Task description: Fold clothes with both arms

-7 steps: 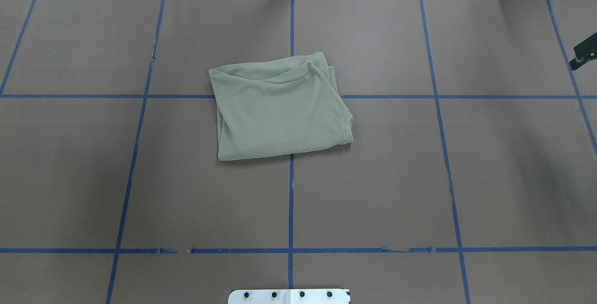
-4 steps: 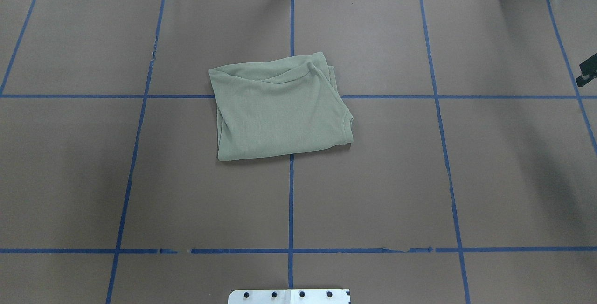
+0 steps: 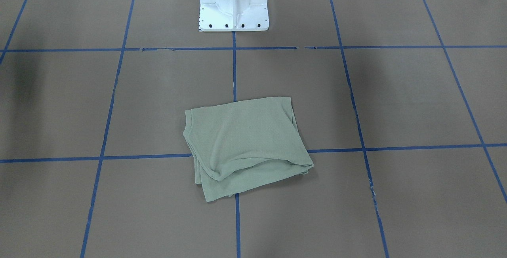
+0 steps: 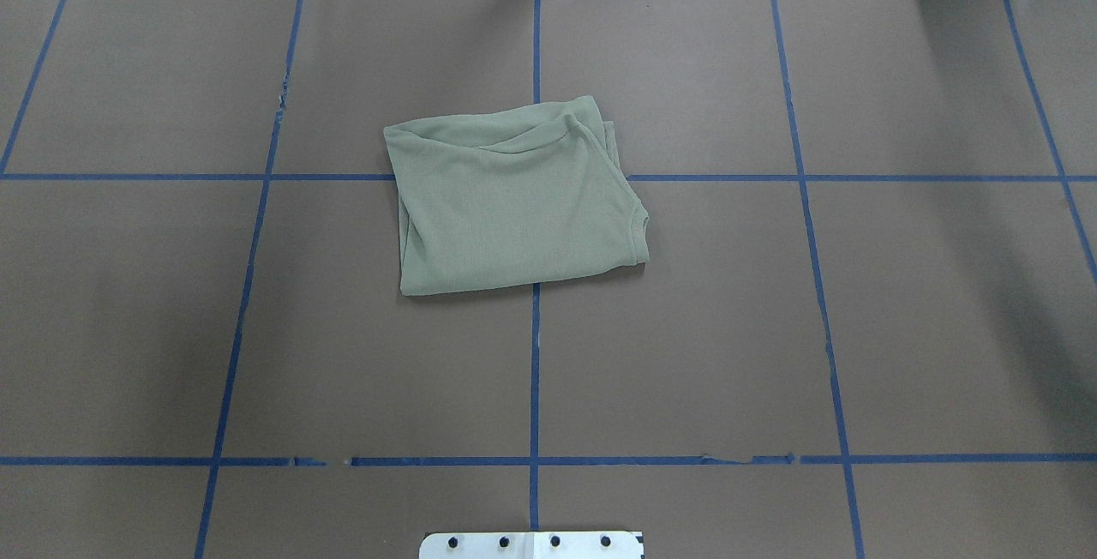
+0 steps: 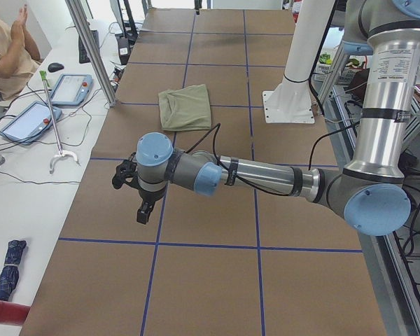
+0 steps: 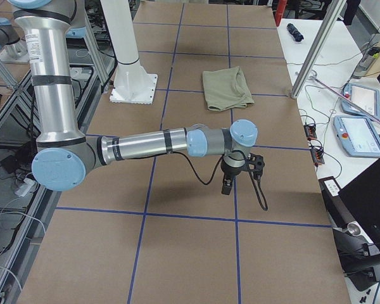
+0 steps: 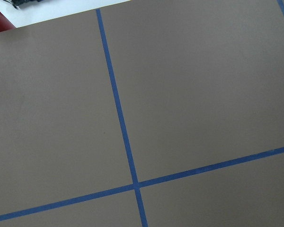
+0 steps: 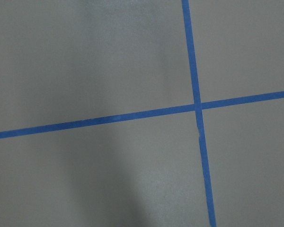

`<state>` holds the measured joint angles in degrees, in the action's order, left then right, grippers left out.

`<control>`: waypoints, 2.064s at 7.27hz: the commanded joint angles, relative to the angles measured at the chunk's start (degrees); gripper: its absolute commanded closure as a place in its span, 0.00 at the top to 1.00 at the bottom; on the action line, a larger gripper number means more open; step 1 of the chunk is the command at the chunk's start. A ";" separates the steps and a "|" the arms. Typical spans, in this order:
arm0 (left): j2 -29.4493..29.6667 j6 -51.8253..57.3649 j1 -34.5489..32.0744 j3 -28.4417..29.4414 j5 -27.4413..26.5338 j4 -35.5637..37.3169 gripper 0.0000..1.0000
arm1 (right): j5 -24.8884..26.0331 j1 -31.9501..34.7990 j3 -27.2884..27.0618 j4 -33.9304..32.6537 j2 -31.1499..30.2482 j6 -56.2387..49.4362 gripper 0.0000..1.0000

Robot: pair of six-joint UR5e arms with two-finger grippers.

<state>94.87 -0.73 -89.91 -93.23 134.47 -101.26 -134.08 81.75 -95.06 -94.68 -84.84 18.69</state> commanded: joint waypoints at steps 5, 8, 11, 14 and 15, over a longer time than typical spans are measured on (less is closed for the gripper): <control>-0.22 0.55 -0.09 -1.78 -0.52 13.20 1.00 | -0.04 0.17 0.41 0.11 -0.06 0.12 1.00; -0.48 0.03 0.00 -1.08 -0.09 12.76 1.00 | -0.13 0.17 0.49 0.03 -0.77 0.12 1.00; -0.13 0.20 0.35 -1.60 0.00 12.23 1.00 | -1.88 1.22 0.41 -0.15 -1.73 0.12 1.00; -0.04 0.47 0.35 -0.03 0.00 12.23 1.00 | -2.86 1.75 0.23 -0.06 -1.74 0.12 1.00; -0.04 0.55 0.35 2.41 0.00 12.23 1.00 | -2.77 1.84 0.23 -0.06 -1.74 0.12 1.00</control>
<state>94.80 -0.29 -89.57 -93.10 134.47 -89.03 -136.86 83.45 -94.80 -94.78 -86.56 18.81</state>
